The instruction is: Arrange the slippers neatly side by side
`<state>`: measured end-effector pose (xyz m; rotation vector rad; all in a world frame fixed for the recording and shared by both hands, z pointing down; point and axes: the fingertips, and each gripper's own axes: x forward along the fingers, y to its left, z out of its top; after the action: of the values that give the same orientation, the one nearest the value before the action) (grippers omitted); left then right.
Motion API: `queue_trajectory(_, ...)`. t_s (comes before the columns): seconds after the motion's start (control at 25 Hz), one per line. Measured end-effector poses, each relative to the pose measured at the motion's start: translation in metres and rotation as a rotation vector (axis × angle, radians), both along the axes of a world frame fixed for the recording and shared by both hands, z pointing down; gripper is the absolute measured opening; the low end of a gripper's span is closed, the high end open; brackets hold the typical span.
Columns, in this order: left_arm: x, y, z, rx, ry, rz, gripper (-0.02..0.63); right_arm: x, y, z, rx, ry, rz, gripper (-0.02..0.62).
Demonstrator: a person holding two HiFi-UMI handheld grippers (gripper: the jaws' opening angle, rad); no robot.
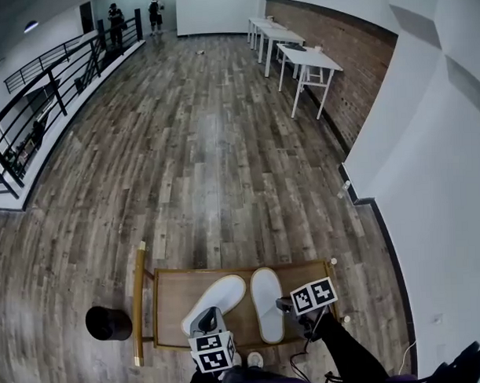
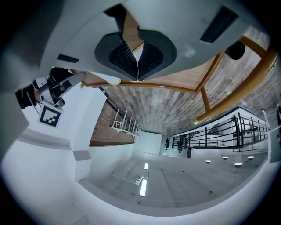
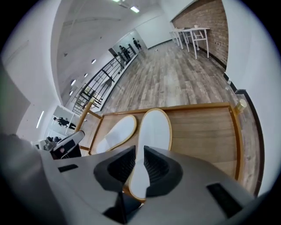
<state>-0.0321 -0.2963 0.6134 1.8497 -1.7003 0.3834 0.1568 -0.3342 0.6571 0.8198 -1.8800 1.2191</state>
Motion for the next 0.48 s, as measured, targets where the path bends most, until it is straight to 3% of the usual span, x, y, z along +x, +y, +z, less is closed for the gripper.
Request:
queue_trajectory(0.36,0.005,-0.004,0.028,-0.057,-0.033,0.095,0.002,0.012,0.024,-0.03,0.15,0.027,0.176,-0.002)
queue_trajectory(0.48,0.011,-0.01,0.034,-0.073,-0.089,0.211,0.026,0.013,0.03,-0.035,0.159,0.007,0.216,-0.002)
